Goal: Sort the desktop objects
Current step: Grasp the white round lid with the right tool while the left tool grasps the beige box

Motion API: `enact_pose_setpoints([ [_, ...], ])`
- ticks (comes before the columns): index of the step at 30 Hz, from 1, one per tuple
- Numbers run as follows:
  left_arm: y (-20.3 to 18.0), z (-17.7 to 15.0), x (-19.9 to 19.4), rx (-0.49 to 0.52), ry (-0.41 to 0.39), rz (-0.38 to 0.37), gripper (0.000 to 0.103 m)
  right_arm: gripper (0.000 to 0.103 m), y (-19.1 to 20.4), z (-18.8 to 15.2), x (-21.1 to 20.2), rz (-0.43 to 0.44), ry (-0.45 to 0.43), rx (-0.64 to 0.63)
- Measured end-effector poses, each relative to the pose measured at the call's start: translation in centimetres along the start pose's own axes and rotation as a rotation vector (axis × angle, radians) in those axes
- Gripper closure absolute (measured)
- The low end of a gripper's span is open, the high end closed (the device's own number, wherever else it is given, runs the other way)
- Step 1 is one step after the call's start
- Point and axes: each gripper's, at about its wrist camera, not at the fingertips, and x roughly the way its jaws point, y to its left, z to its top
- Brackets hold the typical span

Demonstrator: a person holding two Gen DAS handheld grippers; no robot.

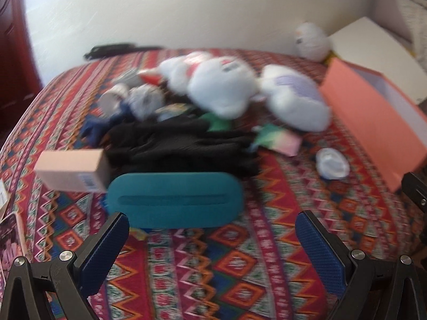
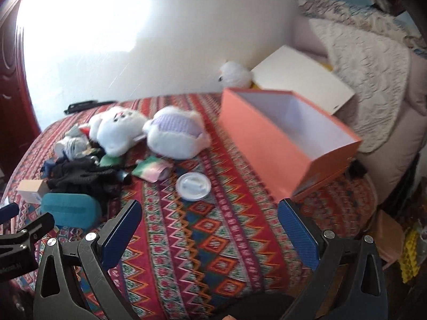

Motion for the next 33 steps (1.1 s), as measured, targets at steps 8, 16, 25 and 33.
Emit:
enact_pose_setpoints([
  [8,5.0,0.8,3.8,-0.076,0.044,0.096,0.0,0.0,2.3,0.3,5.8,0.035,0.065,-0.029],
  [16,11.7,2.5,8.2,-0.169,0.11,0.215,0.0,0.0,1.5,1.1,12.9,0.001,0.162,-0.014],
  [25,14.4,4.0,11.1,-0.002,0.139,0.24,0.0,0.0,0.1,0.7,18.2,-0.039,0.266,-0.004],
  [33,15.3,4.6,12.3,0.14,0.14,0.202,0.0,0.0,0.6,1.2,20.2,-0.029,0.29,-0.025],
])
